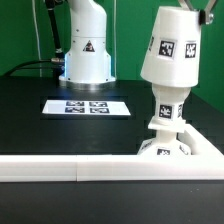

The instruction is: Assemble lamp

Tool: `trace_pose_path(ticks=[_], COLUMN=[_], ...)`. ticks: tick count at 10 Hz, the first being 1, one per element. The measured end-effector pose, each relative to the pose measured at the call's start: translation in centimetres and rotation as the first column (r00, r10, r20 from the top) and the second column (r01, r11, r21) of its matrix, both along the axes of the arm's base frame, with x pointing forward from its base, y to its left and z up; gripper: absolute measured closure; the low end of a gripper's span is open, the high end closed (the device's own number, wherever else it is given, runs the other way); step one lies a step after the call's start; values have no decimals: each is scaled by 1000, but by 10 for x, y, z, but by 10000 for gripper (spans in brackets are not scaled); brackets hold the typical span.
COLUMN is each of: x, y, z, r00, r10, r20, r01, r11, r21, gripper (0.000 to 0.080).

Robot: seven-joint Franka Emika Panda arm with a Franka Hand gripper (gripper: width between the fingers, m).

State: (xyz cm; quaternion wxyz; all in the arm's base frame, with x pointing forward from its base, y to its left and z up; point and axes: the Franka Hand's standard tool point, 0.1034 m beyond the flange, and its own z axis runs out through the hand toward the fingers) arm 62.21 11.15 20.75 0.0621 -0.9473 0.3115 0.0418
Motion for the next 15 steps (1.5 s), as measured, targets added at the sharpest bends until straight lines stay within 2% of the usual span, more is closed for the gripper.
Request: trace_pose_path(ticks=[2, 7, 12, 14, 15], x=[-4, -6, -10, -11, -13], y=[2, 5, 0, -12, -19], z=[-18, -46, -51, -44, -39], r00=[1000, 1000, 999, 999, 998], r10=[4, 16, 20, 35, 43], r20=[-12, -26, -36, -35, -45], r01=[-4, -16, -21, -36, -44], r11=[1000, 1000, 999, 999, 999], r21=[-8, -23, -26, -20, -14], gripper=[752, 752, 752, 379, 379])
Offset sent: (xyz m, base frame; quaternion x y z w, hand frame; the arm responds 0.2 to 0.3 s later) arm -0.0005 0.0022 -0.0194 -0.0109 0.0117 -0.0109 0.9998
